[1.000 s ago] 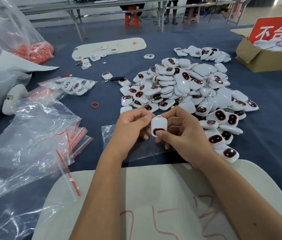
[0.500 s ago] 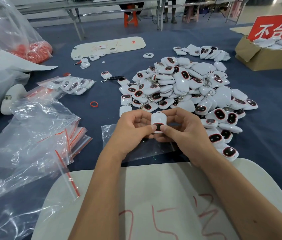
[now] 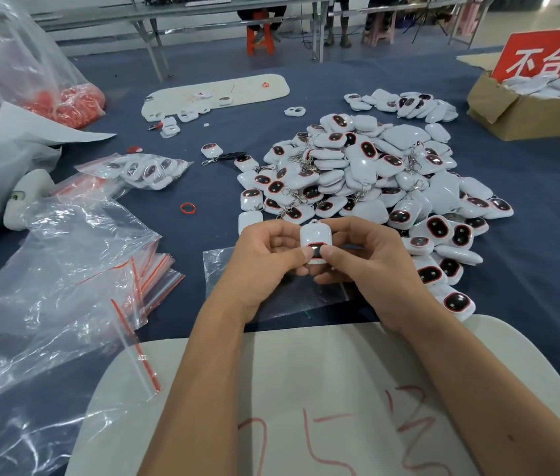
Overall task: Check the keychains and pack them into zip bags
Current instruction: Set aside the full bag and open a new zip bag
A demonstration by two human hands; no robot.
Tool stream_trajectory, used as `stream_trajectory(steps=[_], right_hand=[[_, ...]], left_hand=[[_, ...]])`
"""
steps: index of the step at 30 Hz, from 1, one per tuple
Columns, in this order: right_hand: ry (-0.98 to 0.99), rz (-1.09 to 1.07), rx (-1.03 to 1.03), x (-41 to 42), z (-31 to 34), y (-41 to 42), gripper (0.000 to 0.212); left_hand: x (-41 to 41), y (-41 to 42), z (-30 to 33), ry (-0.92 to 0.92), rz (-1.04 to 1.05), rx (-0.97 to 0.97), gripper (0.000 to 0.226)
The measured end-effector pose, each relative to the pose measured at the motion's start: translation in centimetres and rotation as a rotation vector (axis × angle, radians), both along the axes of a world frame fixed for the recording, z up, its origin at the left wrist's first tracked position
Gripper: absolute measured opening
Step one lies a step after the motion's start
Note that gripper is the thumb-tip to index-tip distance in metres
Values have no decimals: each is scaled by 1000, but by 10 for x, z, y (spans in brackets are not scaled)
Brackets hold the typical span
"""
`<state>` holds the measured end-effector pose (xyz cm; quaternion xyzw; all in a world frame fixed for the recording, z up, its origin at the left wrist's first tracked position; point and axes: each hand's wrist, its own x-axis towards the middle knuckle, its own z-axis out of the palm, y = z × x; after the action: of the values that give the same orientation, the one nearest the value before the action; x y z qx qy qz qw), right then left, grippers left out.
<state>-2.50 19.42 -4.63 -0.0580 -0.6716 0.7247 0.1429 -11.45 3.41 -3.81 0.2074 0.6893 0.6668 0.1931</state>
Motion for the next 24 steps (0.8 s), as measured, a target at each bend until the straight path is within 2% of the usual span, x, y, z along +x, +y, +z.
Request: stream_trajectory(steps=[9, 13, 16, 20, 24], right_hand=[[-36, -20, 17, 0, 0, 0, 18], [-46, -6, 3, -1, -1, 1, 21], [-49, -24, 78, -2, -2, 1, 21], [0, -31, 119, -2, -2, -2, 27], [47, 15, 159, -2, 1, -4, 33]], left_hand=[[2, 2, -1, -13, -7, 10, 18], [0, 2, -1, -10, -3, -1, 19], [0, 2, -2, 2, -1, -21, 18], [2, 6, -1, -16, 19, 3, 4], [4, 11, 0, 34, 67, -18, 9]])
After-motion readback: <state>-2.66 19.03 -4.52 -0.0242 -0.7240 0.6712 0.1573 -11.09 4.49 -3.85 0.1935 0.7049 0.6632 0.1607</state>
